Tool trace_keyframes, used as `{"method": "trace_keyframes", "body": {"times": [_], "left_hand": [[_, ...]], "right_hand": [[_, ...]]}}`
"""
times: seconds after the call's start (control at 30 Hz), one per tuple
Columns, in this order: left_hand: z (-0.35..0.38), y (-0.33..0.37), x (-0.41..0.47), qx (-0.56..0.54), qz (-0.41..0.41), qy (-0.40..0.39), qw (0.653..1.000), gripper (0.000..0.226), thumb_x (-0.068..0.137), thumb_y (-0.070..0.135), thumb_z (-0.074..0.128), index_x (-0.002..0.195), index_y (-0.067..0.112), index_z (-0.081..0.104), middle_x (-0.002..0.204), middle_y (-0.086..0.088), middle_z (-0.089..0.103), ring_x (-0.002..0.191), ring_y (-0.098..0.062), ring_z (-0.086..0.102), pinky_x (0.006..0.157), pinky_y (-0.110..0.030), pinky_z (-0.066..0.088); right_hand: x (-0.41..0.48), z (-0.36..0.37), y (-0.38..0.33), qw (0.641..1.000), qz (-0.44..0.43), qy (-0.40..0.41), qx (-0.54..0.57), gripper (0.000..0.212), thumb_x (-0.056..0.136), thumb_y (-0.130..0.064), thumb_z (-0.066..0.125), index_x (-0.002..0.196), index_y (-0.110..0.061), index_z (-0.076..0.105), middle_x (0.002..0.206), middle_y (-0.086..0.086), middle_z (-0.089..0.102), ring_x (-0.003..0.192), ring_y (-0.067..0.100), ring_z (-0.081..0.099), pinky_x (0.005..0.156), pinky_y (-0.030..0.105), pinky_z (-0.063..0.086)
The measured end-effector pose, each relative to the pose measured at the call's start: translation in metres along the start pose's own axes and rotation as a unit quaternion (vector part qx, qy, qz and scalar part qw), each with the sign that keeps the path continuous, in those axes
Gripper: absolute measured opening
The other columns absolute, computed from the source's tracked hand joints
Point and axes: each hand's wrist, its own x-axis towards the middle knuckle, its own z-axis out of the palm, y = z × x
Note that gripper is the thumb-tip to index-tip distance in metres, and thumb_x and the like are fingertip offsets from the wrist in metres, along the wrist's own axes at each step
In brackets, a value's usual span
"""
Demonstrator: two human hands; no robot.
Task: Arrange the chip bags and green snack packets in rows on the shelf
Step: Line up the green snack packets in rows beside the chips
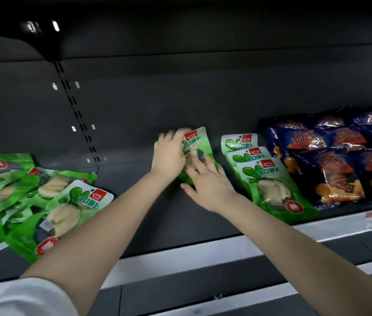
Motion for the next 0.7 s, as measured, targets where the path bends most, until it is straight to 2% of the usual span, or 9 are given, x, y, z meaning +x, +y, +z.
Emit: {"method": "trace_keyframes", "body": {"times": [0.1, 0.23, 0.3, 0.43, 0.53, 0.63, 0.7], "left_hand": [[0.013, -0.007, 0.004, 0.008, -0.009, 0.011, 1.000, 0.056, 0.084, 0.001, 0.043, 0.133, 0.026, 0.048, 0.136, -0.006, 0.044, 0.114, -0.033, 0.038, 0.100, -0.037, 0.033], [0.027, -0.023, -0.004, -0.045, -0.039, -0.073, 0.995, 0.068, 0.083, -0.007, 0.038, 0.139, 0.031, 0.040, 0.141, -0.003, 0.037, 0.118, -0.029, 0.033, 0.098, -0.024, 0.026], [0.031, -0.029, -0.010, -0.058, -0.037, -0.087, 0.994, 0.071, 0.081, -0.011, 0.039, 0.141, 0.028, 0.036, 0.143, -0.002, 0.032, 0.122, -0.029, 0.032, 0.096, -0.020, 0.023], [0.029, -0.038, -0.017, -0.125, -0.067, -0.069, 0.987, 0.067, 0.084, -0.009, 0.045, 0.142, 0.021, 0.033, 0.150, -0.008, 0.018, 0.129, -0.025, 0.037, 0.099, -0.022, 0.032], [0.027, -0.040, -0.020, -0.141, -0.076, -0.080, 0.984, 0.059, 0.086, -0.004, 0.048, 0.139, 0.017, 0.035, 0.149, -0.007, 0.025, 0.126, -0.025, 0.043, 0.103, -0.030, 0.038], [0.028, -0.042, -0.028, -0.122, -0.062, -0.111, 0.984, 0.052, 0.088, -0.001, 0.047, 0.137, 0.015, 0.040, 0.146, -0.004, 0.033, 0.128, -0.022, 0.042, 0.103, -0.028, 0.035], [0.029, -0.045, -0.033, -0.089, -0.052, -0.116, 0.988, 0.043, 0.091, 0.003, 0.045, 0.132, 0.012, 0.048, 0.141, -0.005, 0.043, 0.126, -0.021, 0.045, 0.103, -0.027, 0.035]], "right_hand": [[0.003, -0.002, 0.008, 1.000, 0.010, -0.016, -0.002, 0.063, 0.099, -0.050, 0.030, 0.153, -0.026, 0.006, 0.161, -0.002, -0.005, 0.147, 0.024, -0.008, 0.117, 0.055, 0.006], [0.012, 0.004, 0.013, 0.995, 0.025, -0.090, 0.019, 0.063, 0.099, -0.053, 0.022, 0.153, -0.027, 0.002, 0.160, -0.003, -0.013, 0.147, 0.019, -0.010, 0.118, 0.050, 0.000], [0.014, 0.008, 0.012, 0.990, 0.042, -0.130, 0.020, 0.064, 0.099, -0.056, 0.017, 0.153, -0.030, -0.004, 0.159, -0.003, -0.018, 0.147, 0.019, -0.009, 0.118, 0.047, -0.001], [0.016, 0.002, 0.006, 0.987, 0.057, -0.148, -0.010, 0.064, 0.097, -0.059, 0.015, 0.152, -0.034, -0.005, 0.159, -0.002, -0.017, 0.147, 0.021, -0.004, 0.117, 0.047, 0.009], [0.017, -0.005, -0.004, 0.985, 0.070, -0.152, -0.039, 0.067, 0.097, -0.059, 0.016, 0.153, -0.026, 0.001, 0.160, 0.006, -0.007, 0.145, 0.030, 0.006, 0.112, 0.050, 0.019], [0.019, -0.005, -0.017, 0.979, 0.103, -0.160, -0.079, 0.073, 0.097, -0.059, 0.016, 0.153, -0.014, 0.004, 0.158, 0.018, 0.006, 0.141, 0.038, 0.012, 0.108, 0.051, 0.030], [0.023, -0.002, -0.023, 0.974, 0.121, -0.167, -0.092, 0.075, 0.097, -0.059, 0.018, 0.153, -0.012, 0.001, 0.158, 0.020, 0.001, 0.137, 0.041, 0.017, 0.104, 0.055, 0.033]]}}
